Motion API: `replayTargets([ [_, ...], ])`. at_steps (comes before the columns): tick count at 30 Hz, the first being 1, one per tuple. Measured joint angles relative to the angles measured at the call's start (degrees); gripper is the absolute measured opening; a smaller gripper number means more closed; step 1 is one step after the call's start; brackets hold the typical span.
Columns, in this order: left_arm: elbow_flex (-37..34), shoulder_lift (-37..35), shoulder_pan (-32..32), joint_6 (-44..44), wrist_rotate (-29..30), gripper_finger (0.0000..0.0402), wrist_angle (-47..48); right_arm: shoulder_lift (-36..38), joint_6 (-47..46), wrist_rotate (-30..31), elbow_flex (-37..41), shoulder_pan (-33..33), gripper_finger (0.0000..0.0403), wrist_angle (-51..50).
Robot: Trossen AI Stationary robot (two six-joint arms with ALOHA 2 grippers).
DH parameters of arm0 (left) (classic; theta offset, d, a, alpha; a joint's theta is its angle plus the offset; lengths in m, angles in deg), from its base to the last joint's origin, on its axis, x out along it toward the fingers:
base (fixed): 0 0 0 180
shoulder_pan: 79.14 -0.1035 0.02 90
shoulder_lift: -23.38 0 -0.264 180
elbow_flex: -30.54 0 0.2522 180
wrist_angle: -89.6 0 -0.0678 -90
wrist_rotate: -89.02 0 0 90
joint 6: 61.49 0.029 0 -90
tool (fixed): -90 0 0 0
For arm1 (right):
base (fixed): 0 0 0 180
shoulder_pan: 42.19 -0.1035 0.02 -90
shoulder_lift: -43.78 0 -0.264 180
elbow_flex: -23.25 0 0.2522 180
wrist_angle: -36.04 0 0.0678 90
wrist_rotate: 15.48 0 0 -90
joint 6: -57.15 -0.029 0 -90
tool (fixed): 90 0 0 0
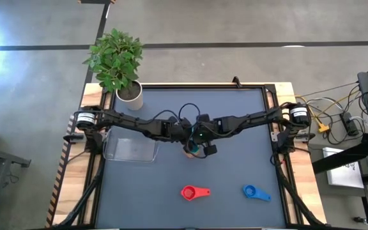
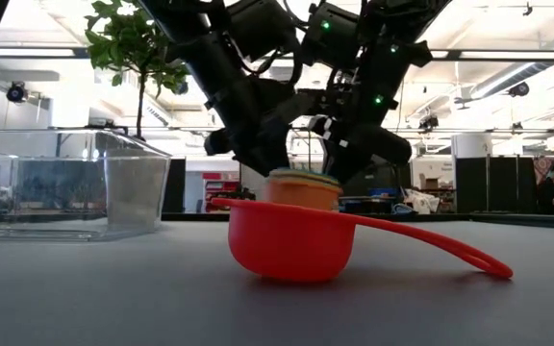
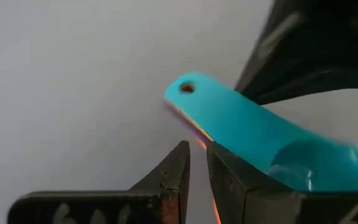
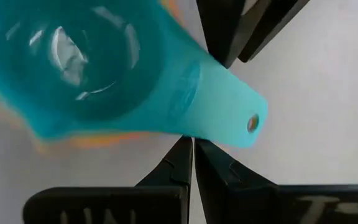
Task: Nest measuring cups in basket
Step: Adjust the colored measuring cups
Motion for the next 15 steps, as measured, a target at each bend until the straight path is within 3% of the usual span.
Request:
replayTargets([
  [9, -1.7, -3.9, 1.1, 0.3, 4.5, 0.0041, -0.6, 4.3, -5.8, 0.2, 0.0, -0.5, 0.0008, -11.5],
  [15, -5.8, -11.4, 5.5, 0.5, 10.7, 0.0041, -3.2, 8.0, 0.6, -1.4, 0.0, -0.5, 0.001, -11.9],
])
